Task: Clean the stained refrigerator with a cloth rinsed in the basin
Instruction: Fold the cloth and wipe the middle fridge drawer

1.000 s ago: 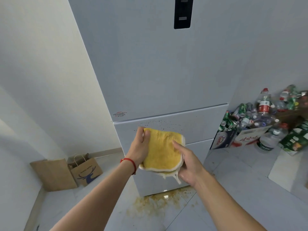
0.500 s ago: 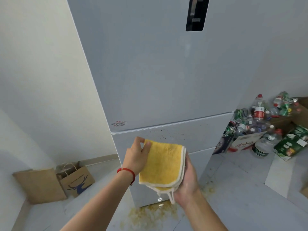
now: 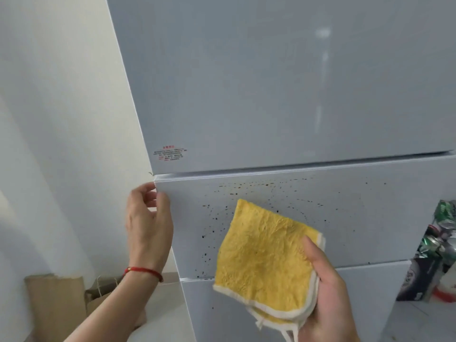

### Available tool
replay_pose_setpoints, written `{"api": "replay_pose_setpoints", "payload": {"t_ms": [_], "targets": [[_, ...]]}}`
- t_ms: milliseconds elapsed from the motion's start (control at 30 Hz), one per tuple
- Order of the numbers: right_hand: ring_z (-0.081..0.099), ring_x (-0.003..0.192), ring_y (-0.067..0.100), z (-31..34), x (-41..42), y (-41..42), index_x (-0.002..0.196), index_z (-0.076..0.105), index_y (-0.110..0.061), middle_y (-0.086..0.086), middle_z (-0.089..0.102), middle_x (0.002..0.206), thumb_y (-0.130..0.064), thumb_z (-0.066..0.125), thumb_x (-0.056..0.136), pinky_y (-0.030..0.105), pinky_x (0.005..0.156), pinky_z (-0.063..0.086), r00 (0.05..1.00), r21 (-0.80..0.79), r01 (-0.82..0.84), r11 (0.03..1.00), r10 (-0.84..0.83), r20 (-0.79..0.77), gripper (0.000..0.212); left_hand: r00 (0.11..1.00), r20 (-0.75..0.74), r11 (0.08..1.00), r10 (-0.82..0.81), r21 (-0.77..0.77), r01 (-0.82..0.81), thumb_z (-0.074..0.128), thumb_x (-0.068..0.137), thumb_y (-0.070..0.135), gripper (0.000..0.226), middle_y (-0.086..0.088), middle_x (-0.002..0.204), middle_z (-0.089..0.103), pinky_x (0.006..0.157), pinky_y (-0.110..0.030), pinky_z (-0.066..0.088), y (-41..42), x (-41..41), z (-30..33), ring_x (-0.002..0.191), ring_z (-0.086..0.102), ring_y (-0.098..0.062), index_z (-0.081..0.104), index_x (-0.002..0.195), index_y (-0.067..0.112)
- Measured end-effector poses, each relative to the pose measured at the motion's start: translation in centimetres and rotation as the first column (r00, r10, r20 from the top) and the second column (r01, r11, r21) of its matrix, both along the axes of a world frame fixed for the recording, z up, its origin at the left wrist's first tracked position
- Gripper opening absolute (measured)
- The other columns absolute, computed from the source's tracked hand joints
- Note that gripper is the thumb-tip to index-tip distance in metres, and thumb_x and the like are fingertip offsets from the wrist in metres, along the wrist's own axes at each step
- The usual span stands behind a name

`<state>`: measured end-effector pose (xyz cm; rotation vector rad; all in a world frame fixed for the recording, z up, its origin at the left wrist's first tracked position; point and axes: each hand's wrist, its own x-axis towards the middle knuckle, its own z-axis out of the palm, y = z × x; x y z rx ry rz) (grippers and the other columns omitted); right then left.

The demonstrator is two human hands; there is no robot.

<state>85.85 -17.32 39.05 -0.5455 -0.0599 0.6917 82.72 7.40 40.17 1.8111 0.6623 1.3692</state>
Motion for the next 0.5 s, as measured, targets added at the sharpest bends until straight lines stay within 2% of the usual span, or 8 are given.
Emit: {"api": "replay_pose_setpoints", "payload": {"t_ms": [100,167,233,300,367,433,467,500], "targets": [[0.073,0.096,0.052,-2.0,1.3,1.0,0.105,0.080,-0.002,0.031,0.071,0.119,-0.037,0.105,0.030,0.063,0.061,0.059,0.983,0.104,-0.162,0.981,0.151,0.109,0.086,0.978,0.204,0.999,-0.043,-0.002,0.044,0.052,0.102,0.024,0.016,0.003,0.101,0.067,0.072,-0.017,0.046,1.2,1.2,-1.6,0.092,0.061,-0.008,0.062,0.113,0.022],[0.063,0.117,0.054,-3.2,2.3,1.8,0.125,0.068,0.003,0.034,0.058,0.138,-0.046,0.097,0.057,0.069,0.078,0.055,0.954,0.091,-0.227,0.970,0.202,0.221,0.089,0.949,0.297,0.994,-0.102,-0.009,0.110,0.054,0.103,0.026,0.012,-0.002,0.101,0.070,0.075,-0.027,0.050,2.3,2.1,-2.0,0.088,0.062,-0.013,0.065,0.108,0.024],[0.063,0.117,0.053,-4.7,2.3,2.2,0.124,0.070,0.000,0.033,0.060,0.136,-0.057,0.061,0.090,0.073,0.080,0.054,0.906,0.127,-0.286,0.950,0.224,0.360,0.067,0.913,0.363,0.976,-0.186,-0.036,0.213,0.056,0.103,0.028,0.012,-0.005,0.097,0.071,0.070,-0.029,0.052,3.0,2.3,-2.4,0.079,0.062,-0.012,0.066,0.107,0.023],[0.074,0.099,0.047,-6.1,2.0,2.2,0.106,0.080,-0.007,0.026,0.074,0.117,-0.057,0.052,0.093,0.070,0.073,0.057,0.926,0.126,-0.075,0.989,0.022,0.377,0.059,0.880,0.404,0.957,-0.251,-0.035,0.289,0.058,0.103,0.028,0.011,-0.003,0.089,0.071,0.062,-0.023,0.052,3.6,2.5,-2.7,0.069,0.061,-0.009,0.066,0.107,0.021],[0.076,0.099,0.040,-6.7,0.8,2.0,0.110,0.082,-0.014,0.019,0.077,0.112,-0.053,0.049,0.098,0.065,0.083,0.058,0.856,0.215,0.046,0.976,-0.149,0.495,0.052,0.865,0.417,0.954,-0.279,0.015,0.300,0.058,0.103,0.029,0.010,-0.003,0.086,0.069,0.061,-0.023,0.052,3.7,2.5,-3.0,0.066,0.061,-0.009,0.065,0.105,0.022],[0.074,0.110,0.028,-6.7,-0.1,3.1,0.124,0.073,-0.022,0.007,0.076,0.120,-0.049,0.052,0.099,0.050,0.097,0.056,0.699,0.285,0.286,0.915,-0.403,0.591,0.043,0.866,0.415,0.957,-0.280,0.049,0.285,0.058,0.103,0.030,0.006,-0.009,0.092,0.071,0.068,-0.030,0.055,4.0,2.9,-2.6,0.072,0.063,-0.016,0.063,0.101,0.027],[0.068,0.122,0.020,-6.9,-0.6,3.7,0.135,0.064,-0.024,0.002,0.071,0.132,-0.046,0.051,0.100,0.041,0.102,0.053,0.483,0.340,0.489,0.803,-0.574,0.661,0.043,0.864,0.418,0.957,-0.280,0.056,0.283,0.059,0.102,0.031,0.006,-0.012,0.095,0.071,0.071,-0.034,0.056,3.8,2.8,-2.9,0.075,0.064,-0.019,0.063,0.098,0.030],[0.056,0.136,0.013,-6.8,-0.2,4.7,0.147,0.051,-0.021,0.001,0.059,0.148,-0.042,0.046,0.103,0.037,0.112,0.046,0.179,0.435,0.608,0.664,-0.649,0.740,0.050,0.867,0.414,0.958,-0.278,0.050,0.283,0.059,0.102,0.032,0.006,-0.013,0.096,0.072,0.074,-0.037,0.056,3.8,2.7,-3.1,0.075,0.064,-0.020,0.062,0.097,0.033]]}}
